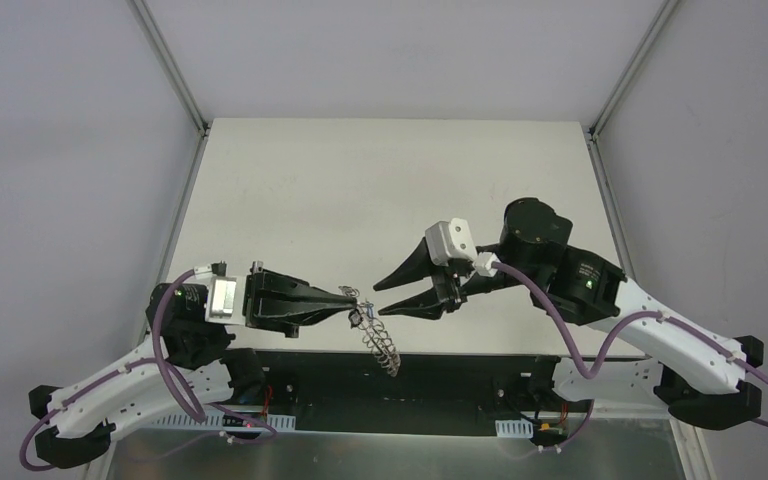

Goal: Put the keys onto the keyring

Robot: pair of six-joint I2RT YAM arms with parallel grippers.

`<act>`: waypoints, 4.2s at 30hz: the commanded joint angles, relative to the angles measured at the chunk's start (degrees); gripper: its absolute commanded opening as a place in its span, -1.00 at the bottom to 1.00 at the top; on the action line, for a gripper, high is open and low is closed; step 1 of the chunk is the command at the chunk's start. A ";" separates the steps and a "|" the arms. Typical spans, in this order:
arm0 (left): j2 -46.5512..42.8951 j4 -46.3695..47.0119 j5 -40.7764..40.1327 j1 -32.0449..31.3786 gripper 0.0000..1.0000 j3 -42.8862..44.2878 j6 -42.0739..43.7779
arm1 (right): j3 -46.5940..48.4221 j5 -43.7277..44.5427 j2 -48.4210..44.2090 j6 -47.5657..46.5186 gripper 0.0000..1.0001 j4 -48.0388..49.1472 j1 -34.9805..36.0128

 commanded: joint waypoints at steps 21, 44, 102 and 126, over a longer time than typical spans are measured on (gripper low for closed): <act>-6.26 -1.34 -4.06 -0.32 -1.00 -1.47 2.85 | -0.40 13.77 -0.47 -0.20 -0.32 -1.10 4.09; -9.25 -27.91 -33.13 -0.32 -0.20 -4.41 -2.75 | -22.76 29.43 3.51 32.50 0.14 -9.70 -7.78; -13.24 -29.33 -42.81 -0.33 -0.09 -14.39 -4.29 | -26.97 33.90 26.47 48.31 -0.65 -11.47 -2.60; -12.38 -30.69 -35.02 -0.37 -0.12 -8.65 -7.40 | -19.20 25.65 2.79 34.48 -1.00 -20.08 -0.59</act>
